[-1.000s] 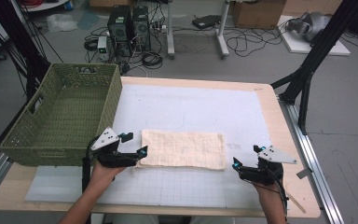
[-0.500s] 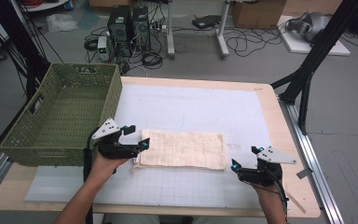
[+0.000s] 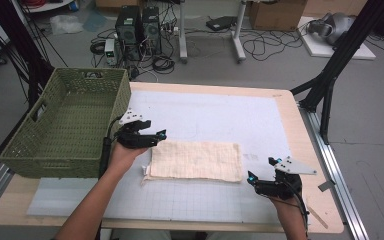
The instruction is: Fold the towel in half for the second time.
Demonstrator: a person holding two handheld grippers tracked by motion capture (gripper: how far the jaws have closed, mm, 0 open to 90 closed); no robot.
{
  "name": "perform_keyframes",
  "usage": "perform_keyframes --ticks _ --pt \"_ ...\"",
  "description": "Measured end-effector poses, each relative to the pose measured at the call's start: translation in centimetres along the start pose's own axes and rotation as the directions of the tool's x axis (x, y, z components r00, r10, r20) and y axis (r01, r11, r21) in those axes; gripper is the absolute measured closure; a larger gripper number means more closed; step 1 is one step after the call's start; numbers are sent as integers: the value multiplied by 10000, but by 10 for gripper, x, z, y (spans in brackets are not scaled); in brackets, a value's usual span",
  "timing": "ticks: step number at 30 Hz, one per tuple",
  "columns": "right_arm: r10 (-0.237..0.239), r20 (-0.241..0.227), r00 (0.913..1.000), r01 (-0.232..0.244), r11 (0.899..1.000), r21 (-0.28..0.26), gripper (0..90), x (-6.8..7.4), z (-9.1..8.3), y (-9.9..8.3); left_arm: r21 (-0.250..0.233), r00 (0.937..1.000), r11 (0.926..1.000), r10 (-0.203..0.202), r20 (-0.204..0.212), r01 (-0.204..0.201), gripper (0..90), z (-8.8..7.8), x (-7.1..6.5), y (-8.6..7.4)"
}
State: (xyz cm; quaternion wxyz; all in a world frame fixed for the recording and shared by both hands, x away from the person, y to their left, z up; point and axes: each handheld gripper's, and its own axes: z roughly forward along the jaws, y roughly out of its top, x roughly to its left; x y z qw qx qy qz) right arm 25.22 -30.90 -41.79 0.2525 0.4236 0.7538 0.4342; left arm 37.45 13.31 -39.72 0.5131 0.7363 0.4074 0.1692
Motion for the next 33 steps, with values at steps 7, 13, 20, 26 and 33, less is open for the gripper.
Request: perform_keyframes --ticks 7,13,20,26,33 --pt "-38 -8 10000 38 10000 -10 110 -1 1 -1 1322 9992 9911 230 -341 -183 333 24 9 -12" --pt "30 -45 10000 -30 10000 87 110 -1 2 -1 2357 9954 9692 843 -459 -712 405 37 9 -21" --pt "63 -102 9999 -61 9999 149 111 -2 3 -2 3001 9922 9487 1174 -422 -995 523 44 10 -28" --pt "238 -213 9995 -233 9994 271 111 -3 5 -4 2781 9910 9521 1337 -36 -1274 684 40 8 -32" --pt "337 -235 9992 -330 9990 295 111 -4 10 -2 2789 9931 9534 1166 114 -1151 832 39 7 -32"
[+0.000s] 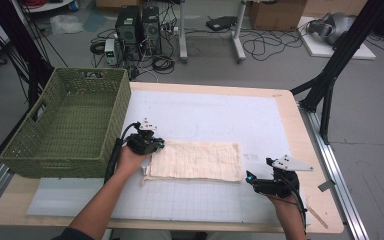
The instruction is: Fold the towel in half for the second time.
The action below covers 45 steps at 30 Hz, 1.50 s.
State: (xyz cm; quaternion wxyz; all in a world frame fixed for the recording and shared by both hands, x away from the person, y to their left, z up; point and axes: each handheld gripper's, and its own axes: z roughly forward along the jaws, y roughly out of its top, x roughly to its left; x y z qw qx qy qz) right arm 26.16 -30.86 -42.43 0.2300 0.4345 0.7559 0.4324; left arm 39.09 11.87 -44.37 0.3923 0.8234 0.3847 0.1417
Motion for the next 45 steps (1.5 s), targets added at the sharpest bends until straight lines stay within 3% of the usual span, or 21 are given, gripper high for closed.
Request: perform_keyframes --ticks 4,8,11,16,20,24,30,33,34,35,36,39,41,45 --pt "159 -94 9998 -162 9994 -302 110 -4 7 12 -11 9996 9996 -282 13 282 837 -1 1 -1" --pt "175 -588 9981 -179 9998 -62 112 -11 29 26 -30 9994 9994 -356 54 356 837 -3 1 -1" --pt "-71 -567 9984 82 9998 188 116 -12 39 34 -212 9990 9988 -434 86 436 837 -4 3 -2" --pt "-200 -790 9967 244 9982 545 254 -19 62 52 -748 9942 9917 -1027 316 1048 836 -4 7 -12" --pt "-515 -878 9948 612 9919 1111 394 -22 81 62 -718 9954 9931 -905 301 924 835 -4 7 -13" --pt "-633 -749 9952 738 9863 1475 443 -23 98 65 -788 9943 9915 -1013 332 1036 835 -4 7 -13" --pt "-182 -1071 9941 387 9805 1929 504 -30 120 63 -819 9933 9902 -1103 359 1129 835 -5 7 -13" --pt "3 -1412 9900 347 9688 2453 525 -32 127 57 -873 9915 9883 -1217 452 1252 835 -5 9 -14" --pt "-60 -1424 9898 406 9697 2410 560 -32 126 57 -888 9913 9879 -1234 453 1270 836 -5 9 -14" --pt "-156 -1670 9858 572 9673 2471 663 -33 124 57 -883 9910 9877 -1250 471 1288 840 -5 9 -14" --pt "-156 -1670 9858 572 9673 2471 663 -33 124 57 -893 9909 9875 -1260 467 1297 842 -5 9 -14" --pt "-309 -1962 9801 810 9642 2526 841 -32 122 57 -1005 9901 9856 -1318 482 1361 849 -7 10 -15" --pt "-725 -1788 9812 1157 9626 2450 857 -29 120 58 -1211 9884 9813 -1451 446 1495 854 -10 12 -15" --pt "-1201 -1546 9806 1484 9711 1870 857 -25 115 58 -1982 9886 9687 -1434 460 1497 860 -17 13 -11"
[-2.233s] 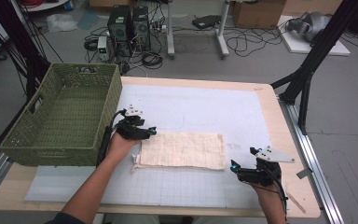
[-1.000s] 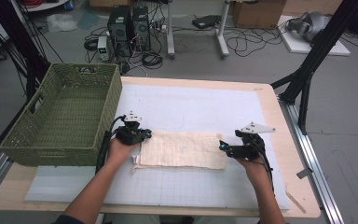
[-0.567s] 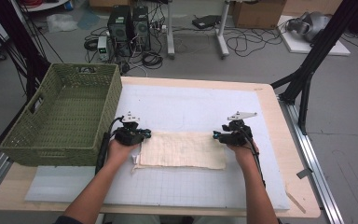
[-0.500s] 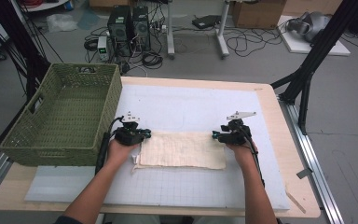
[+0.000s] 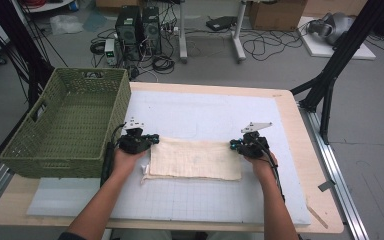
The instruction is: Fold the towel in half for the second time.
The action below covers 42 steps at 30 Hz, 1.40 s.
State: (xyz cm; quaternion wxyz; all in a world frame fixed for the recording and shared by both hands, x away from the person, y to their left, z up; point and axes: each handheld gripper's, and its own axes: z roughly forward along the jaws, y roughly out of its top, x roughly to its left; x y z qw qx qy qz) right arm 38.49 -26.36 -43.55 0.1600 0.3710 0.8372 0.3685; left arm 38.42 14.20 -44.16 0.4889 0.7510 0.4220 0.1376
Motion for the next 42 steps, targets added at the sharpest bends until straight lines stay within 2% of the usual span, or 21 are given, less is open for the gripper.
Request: perform_keyframes --ticks 5,7,16,20,23,26,28,29,32,35,37,40,42 --pt "-384 343 9987 398 9984 -395 857 6 -10 -4 -561 9990 9979 326 292 -309 857 -8 -7 1" --pt "-615 536 9967 654 9951 -744 856 9 -15 -5 -659 9977 9968 475 480 -443 855 -12 -10 1" --pt "-1191 533 9914 1242 9866 -1060 851 27 -31 -17 -719 9946 9943 828 618 -783 836 -27 -18 -6" --pt "-1270 599 9901 1345 9804 -1438 851 32 -41 -20 -993 9940 9921 835 703 -763 836 -33 -20 -3" --pt "-1273 766 9889 1395 9728 -1851 852 33 -47 -18 -1267 9940 9884 917 594 -836 837 -35 -20 -2" --pt "-1175 897 9890 1328 9728 -1899 853 29 -48 -14 -1521 9950 9850 895 443 -818 844 -33 -19 1" --pt "-1071 1040 9888 1257 9732 -1925 852 27 -46 -11 -1516 9954 9848 902 308 -846 844 -28 -18 1" --pt "-1053 1300 9859 1291 9732 -1905 851 25 -42 -10 -1442 9959 9864 846 310 -793 844 -27 -18 0" --pt "-1019 1249 9869 1237 9756 -1811 851 26 -40 -11 -1194 9953 9889 928 286 -887 841 -26 -19 -3" --pt "-1218 1206 9852 1432 9714 -1894 852 33 -42 -16 -1070 9942 9899 984 437 -933 834 -32 -22 -4" --pt "-1380 1121 9841 1579 9682 -1941 852 38 -46 -20 -1147 9913 9857 1279 326 -1234 830 -36 -27 -7" --pt "-1417 967 9852 1597 9634 -2151 851 44 -51 -27 -880 9858 9831 1643 349 -1607 829 -40 -34 -14" --pt "-1480 914 9847 1648 9620 -2179 851 48 -55 -31 -923 9855 9824 1661 357 -1623 825 -44 -36 -19"
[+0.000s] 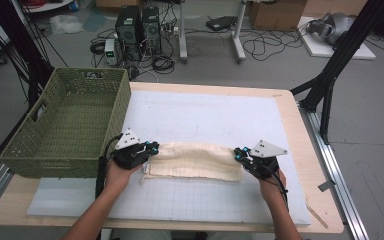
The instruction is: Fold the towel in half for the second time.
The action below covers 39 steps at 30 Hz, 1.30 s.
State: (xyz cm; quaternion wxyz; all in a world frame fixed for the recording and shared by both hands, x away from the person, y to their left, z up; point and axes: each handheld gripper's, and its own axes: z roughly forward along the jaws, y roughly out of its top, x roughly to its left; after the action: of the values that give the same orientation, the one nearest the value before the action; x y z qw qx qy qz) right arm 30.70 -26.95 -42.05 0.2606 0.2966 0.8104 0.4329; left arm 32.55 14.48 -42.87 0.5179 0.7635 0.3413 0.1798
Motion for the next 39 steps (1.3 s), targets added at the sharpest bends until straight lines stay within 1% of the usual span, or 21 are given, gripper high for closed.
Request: perform_keyframes --ticks 1,4,6,9,13,15,17,19,20,21,22,24,26,28,29,31,32,34,35,37,39 --pt "-64 -37 10000 63 10000 -13 851 1 -2 -1 -69 10000 10000 -36 4 36 825 -2 -1 -1" --pt "-89 -180 9998 88 10000 -24 851 6 -8 -5 -19 9998 9999 -151 112 151 820 -8 -3 -5" --pt "-75 -269 9996 74 9999 -69 851 9 -12 -7 146 9998 9998 -104 182 101 816 -11 -4 -8" --pt "-138 -426 9990 136 9999 -48 852 13 -15 -11 235 9995 9995 -232 236 226 812 -14 -6 -14" --pt "-160 -582 9982 167 9998 112 851 18 -19 -16 429 9994 9988 -224 254 213 798 -18 -7 -21" --pt "-143 -717 9973 154 9998 144 851 20 -20 -18 578 9993 9979 -297 239 283 751 -17 -7 -24" --pt "-147 -776 9969 167 9995 261 851 22 -21 -21 763 9988 9960 -480 136 468 596 -17 -6 -24" --pt "-184 -817 9965 220 9988 438 851 25 -21 -24 426 9968 9960 -795 74 791 523 -21 -4 -19" --pt "-251 -787 9966 293 9982 519 851 25 -22 -26 55 9939 9940 -1094 132 1093 467 -24 -4 -15" --pt "-196 -818 9965 245 9979 591 852 27 -23 -27 -255 9918 9917 -1256 251 1263 442 -27 -4 -10" --pt "-200 -868 9960 254 9978 619 851 27 -23 -28 -573 9913 9900 -1267 362 1287 443 -30 -5 -4" --pt "-201 -896 9958 261 9975 661 852 28 -25 -29 -928 9921 9890 -1105 587 1156 446 -32 -7 5" --pt "-186 -971 9951 247 9978 618 852 28 -26 -29 -894 9905 9892 -1086 849 1161 452 -28 -8 13" --pt "-245 -977 9949 308 9975 641 851 29 -26 -28 -749 9883 9896 -1152 997 1229 469 -21 -10 15" --pt "-226 -1003 9947 292 9974 653 851 29 -26 -28 -551 9869 9906 -1184 1098 1249 489 -16 -12 13" --pt "-171 -1035 9945 245 9972 706 851 30 -26 -29 121 9888 9947 -1023 1086 1016 527 -5 -17 8" --pt "-189 -1034 9945 268 9968 756 851 30 -26 -29 236 9892 9952 -974 1091 954 553 -2 -19 5" --pt "-160 -1041 9944 246 9963 820 845 29 -27 -30 808 9910 9923 -1007 880 937 588 5 -24 -5" --pt "-126 -1010 9948 218 9957 902 844 29 -28 -32 1123 9922 9897 -975 780 884 634 7 -25 -9" --pt "-193 -1016 9946 289 9951 942 842 29 -28 -33 1607 9946 9846 -805 657 691 650 11 -27 -16" --pt "-77 -1016 9948 175 9953 952 824 29 -29 -34 1756 9960 9825 -724 515 623 667 12 -28 -20"
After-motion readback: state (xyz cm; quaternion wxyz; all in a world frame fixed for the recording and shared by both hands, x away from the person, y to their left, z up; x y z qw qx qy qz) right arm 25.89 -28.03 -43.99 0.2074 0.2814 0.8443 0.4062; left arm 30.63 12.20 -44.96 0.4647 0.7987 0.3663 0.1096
